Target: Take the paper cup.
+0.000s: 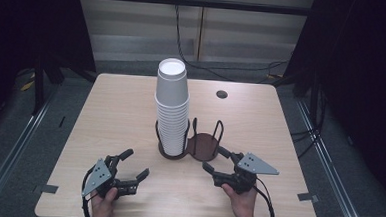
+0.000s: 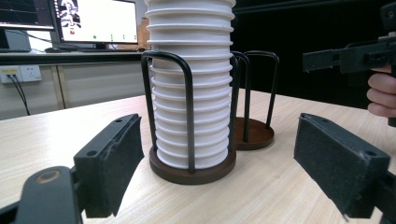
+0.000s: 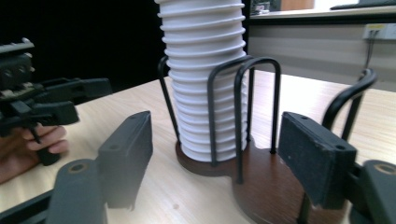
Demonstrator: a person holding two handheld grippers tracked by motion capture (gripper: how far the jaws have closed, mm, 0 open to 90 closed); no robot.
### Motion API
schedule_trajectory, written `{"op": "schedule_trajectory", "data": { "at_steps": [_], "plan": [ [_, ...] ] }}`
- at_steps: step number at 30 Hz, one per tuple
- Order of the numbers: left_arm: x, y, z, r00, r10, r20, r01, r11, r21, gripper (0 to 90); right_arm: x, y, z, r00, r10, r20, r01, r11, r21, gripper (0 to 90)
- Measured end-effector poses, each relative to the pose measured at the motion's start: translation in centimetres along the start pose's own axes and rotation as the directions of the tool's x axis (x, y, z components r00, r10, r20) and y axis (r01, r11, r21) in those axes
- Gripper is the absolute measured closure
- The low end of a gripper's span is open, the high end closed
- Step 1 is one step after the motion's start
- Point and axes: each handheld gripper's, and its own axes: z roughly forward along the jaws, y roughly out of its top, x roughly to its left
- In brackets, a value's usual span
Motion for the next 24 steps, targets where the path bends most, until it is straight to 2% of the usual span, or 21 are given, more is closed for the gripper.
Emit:
{"op": "schedule_trajectory", "data": {
  "at_steps": [4, 6, 16, 24],
  "plan": [
    [0.0, 0.0, 0.0, 1.0000, 0.000, 0.000, 0.000, 1.0000, 0.000, 15.6, 0.0, 0.6, 0.2, 0.9999, 0.007, -0.012, -0.007, 1.000, 0.009, 25.7],
    [0.0, 0.0, 0.0, 1.0000, 0.000, 0.000, 0.000, 1.0000, 0.000, 15.6, -0.2, 1.2, 0.3, 0.9990, 0.007, -0.044, -0.008, 1.000, -0.005, 25.7],
    [0.0, 0.0, 0.0, 1.0000, 0.000, 0.000, 0.000, 1.0000, 0.000, 15.6, -0.5, 3.5, 1.1, 0.9969, -0.004, -0.078, 0.006, 1.000, 0.028, 24.6],
    [0.0, 0.0, 0.0, 1.0000, 0.000, 0.001, 0.000, 1.0000, 0.000, 15.6, -0.6, 5.6, 2.1, 0.9951, -0.011, -0.098, 0.016, 0.999, 0.042, 19.6]
  ]
}}
